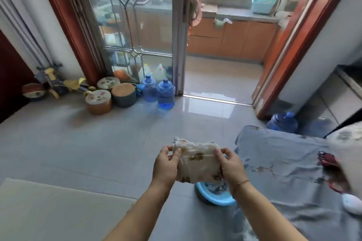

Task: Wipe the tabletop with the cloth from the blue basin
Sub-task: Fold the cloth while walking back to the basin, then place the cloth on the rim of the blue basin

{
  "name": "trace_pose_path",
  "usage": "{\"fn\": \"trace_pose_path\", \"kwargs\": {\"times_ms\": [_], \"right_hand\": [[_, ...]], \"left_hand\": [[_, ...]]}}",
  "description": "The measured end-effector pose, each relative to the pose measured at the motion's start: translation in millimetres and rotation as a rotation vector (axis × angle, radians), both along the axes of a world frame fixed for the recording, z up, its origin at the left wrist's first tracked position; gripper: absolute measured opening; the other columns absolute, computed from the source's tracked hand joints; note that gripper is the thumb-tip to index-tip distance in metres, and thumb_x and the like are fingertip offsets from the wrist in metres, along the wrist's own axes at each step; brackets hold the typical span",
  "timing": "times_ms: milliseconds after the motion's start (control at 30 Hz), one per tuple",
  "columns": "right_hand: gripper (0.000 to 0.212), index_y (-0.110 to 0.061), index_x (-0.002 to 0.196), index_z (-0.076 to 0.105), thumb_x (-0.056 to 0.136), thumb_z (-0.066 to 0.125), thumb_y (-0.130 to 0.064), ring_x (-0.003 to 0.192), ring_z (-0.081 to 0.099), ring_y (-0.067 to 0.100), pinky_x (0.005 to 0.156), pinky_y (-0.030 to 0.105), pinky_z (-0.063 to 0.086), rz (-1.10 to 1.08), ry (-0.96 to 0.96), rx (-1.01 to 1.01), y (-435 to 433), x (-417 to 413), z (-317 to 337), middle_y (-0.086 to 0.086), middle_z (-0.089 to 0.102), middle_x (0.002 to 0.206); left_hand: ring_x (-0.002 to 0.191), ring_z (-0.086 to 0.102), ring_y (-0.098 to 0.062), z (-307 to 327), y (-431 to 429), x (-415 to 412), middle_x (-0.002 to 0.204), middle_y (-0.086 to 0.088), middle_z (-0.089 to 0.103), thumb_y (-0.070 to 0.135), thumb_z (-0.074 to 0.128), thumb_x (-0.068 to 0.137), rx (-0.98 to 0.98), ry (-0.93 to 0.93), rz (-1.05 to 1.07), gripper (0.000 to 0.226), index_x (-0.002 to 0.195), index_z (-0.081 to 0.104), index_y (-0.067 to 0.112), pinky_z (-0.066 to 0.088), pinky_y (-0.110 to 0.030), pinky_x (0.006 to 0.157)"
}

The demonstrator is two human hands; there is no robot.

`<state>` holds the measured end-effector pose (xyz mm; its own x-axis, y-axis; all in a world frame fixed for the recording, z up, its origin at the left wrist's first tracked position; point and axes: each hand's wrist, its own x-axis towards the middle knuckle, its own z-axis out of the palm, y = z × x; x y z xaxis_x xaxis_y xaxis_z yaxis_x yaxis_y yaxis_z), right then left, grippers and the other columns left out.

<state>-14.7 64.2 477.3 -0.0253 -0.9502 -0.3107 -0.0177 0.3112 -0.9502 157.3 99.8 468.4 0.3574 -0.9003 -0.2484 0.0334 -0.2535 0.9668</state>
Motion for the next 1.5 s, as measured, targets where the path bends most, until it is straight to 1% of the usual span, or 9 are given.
{"fn": "trace_pose_path", "kwargs": {"times_ms": [200,333,500,633,867,1100,1233,1333,1500], "right_hand": [[0.012,-0.012,0.081,0.056,0.093,0.055,-0.010,0.067,0.056,0.016,0.056,0.025,0.045,-0.095,0.073,0.055,-2.8,-87.2,-45.3,0.006,0.062,0.076],[0.004,-0.011,0.094,0.057,0.091,0.056,-0.008,0.077,0.063,0.017,0.065,0.026,0.051,-0.063,0.073,0.144,-14.2,-135.9,-83.8,0.008,0.067,0.088],[0.037,-0.011,0.116,0.051,0.084,0.056,0.007,0.091,0.064,0.022,0.075,0.032,0.055,0.050,0.102,0.225,-29.7,-178.2,-149.9,0.010,0.068,0.101],[0.078,-0.034,0.133,0.032,0.077,0.049,0.017,0.072,0.059,0.021,0.068,0.032,0.050,0.126,0.167,0.253,-38.6,-190.6,-215.1,0.014,0.066,0.082],[0.065,-0.013,0.129,0.052,0.071,0.053,0.017,0.113,0.059,0.015,0.103,0.034,0.044,0.217,0.288,0.304,-51.7,-199.7,-348.1,0.007,0.061,0.125],[0.073,-0.019,0.139,0.044,0.073,0.056,0.008,0.122,0.050,0.010,0.104,0.021,0.038,0.246,0.445,0.362,-58.3,-188.7,-479.9,-0.003,0.053,0.134],[0.071,-0.019,0.139,0.044,0.075,0.056,0.008,0.125,0.048,0.014,0.099,0.011,0.030,0.283,0.555,0.328,-72.4,-186.1,-536.1,-0.001,0.051,0.138],[0.071,-0.017,0.141,0.042,0.076,0.060,0.007,0.126,0.047,0.018,0.102,0.015,0.028,0.343,0.635,0.292,-81.1,-188.1,-568.2,0.004,0.050,0.138],[0.060,-0.020,0.136,0.047,0.080,0.062,-0.003,0.105,0.053,0.026,0.092,0.037,0.043,0.394,0.890,0.164,-85.7,-191.8,-601.3,0.006,0.051,0.115]], "left_hand": [[0.081,0.065,-0.011,-32.7,-30.2,-78.4,0.091,-0.004,0.071,0.015,0.058,0.093,0.084,-0.025,-0.393,0.060,0.135,0.026,0.044,0.053,-0.029,0.079],[0.108,0.061,-0.013,-71.1,-46.1,-122.8,0.124,-0.003,0.062,0.009,0.061,0.089,0.181,-0.093,-0.522,0.058,0.140,0.042,0.030,0.047,-0.035,0.100],[0.102,0.060,-0.007,-141.4,-63.5,-162.0,0.128,0.000,0.059,-0.002,0.062,0.084,0.271,-0.103,-0.527,0.064,0.139,0.044,0.025,0.048,-0.019,0.092],[0.113,0.059,-0.017,-208.5,-72.8,-172.1,0.130,-0.003,0.058,-0.005,0.063,0.079,0.371,-0.153,-0.521,0.068,0.139,0.045,0.022,0.047,-0.033,0.100],[0.105,0.061,-0.011,-346.1,-91.1,-175.5,0.128,0.002,0.060,-0.004,0.064,0.073,0.460,-0.208,-0.583,0.074,0.138,0.046,0.027,0.050,-0.024,0.092],[0.117,0.056,-0.015,-476.9,-100.1,-187.1,0.135,0.000,0.056,0.000,0.063,0.074,0.514,-0.304,-0.517,0.075,0.141,0.043,0.028,0.047,-0.034,0.098],[0.121,0.052,-0.013,-536.2,-104.1,-189.0,0.139,0.003,0.052,0.003,0.066,0.075,0.489,-0.357,-0.492,0.075,0.142,0.042,0.028,0.043,-0.026,0.099],[0.121,0.051,-0.012,-571.1,-107.6,-188.0,0.139,0.006,0.049,0.004,0.071,0.076,0.463,-0.419,-0.540,0.078,0.143,0.039,0.028,0.040,-0.020,0.094],[0.109,0.053,-0.024,-596.8,-115.9,-187.1,0.131,0.001,0.046,0.010,0.069,0.080,0.381,-0.736,-0.645,0.072,0.142,0.039,0.030,0.046,-0.037,0.087]]}}
